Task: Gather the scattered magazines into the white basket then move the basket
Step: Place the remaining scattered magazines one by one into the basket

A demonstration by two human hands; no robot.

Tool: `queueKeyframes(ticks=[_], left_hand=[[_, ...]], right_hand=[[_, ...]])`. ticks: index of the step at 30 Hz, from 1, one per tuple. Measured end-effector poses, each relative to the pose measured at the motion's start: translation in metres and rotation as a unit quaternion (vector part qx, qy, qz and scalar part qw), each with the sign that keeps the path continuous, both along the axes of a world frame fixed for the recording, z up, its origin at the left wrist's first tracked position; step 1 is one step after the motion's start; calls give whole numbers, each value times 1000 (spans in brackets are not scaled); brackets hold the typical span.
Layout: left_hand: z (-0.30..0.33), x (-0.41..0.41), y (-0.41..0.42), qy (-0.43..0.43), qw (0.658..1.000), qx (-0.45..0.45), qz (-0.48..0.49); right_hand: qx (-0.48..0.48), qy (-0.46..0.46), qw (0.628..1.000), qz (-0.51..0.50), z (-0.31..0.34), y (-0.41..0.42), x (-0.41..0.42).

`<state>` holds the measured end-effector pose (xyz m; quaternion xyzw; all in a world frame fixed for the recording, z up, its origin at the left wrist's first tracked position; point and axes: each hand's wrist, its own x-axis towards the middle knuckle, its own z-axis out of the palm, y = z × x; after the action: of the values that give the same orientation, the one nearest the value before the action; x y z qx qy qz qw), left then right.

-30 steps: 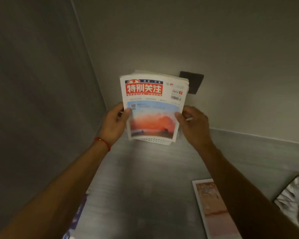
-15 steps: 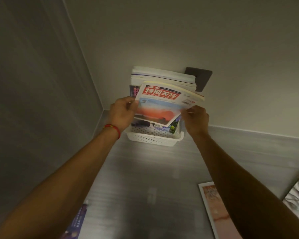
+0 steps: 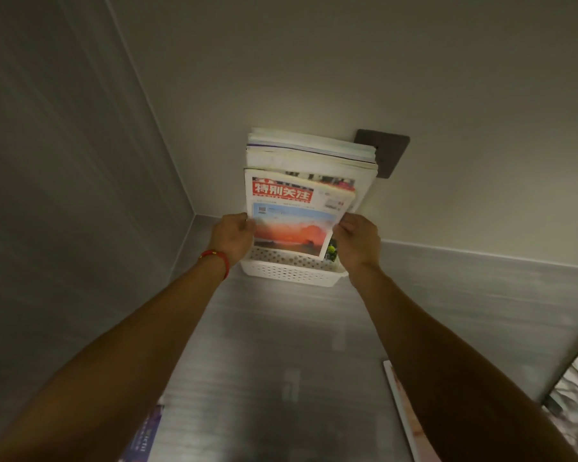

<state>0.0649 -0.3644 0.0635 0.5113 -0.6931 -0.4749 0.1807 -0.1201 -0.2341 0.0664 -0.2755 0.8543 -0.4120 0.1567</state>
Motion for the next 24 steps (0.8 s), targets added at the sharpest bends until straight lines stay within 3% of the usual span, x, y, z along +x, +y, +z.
queueKeyframes(ticks=[3, 6, 11, 13, 17, 20, 22, 24], left_hand=[[2, -6, 2, 22, 999, 47, 16], [1, -11, 8, 29, 996, 77, 29], [-3, -5, 62, 23, 994, -72, 74], [-10, -5, 103, 18, 990, -119, 68], [-39, -21, 198, -27, 991, -105, -76], [-60, -40, 278, -85, 968, -96, -215], [-73, -50, 325, -107, 943, -83, -303], [-86, -57, 355, -118, 912, -98, -381]], right_hand=[[-56, -110, 992, 8, 2, 6, 1], [-64, -116, 990, 43, 3, 25, -1], [-73, -40, 995, 48, -14, 113, -18], [-25, 10, 999, 32, -25, 166, -28], [151, 42, 988, -9, -53, 278, -48], [363, 68, 929, -6, -68, 347, -48], [419, 58, 906, -10, -72, 378, -41], [414, 39, 909, -7, -75, 396, -33]])
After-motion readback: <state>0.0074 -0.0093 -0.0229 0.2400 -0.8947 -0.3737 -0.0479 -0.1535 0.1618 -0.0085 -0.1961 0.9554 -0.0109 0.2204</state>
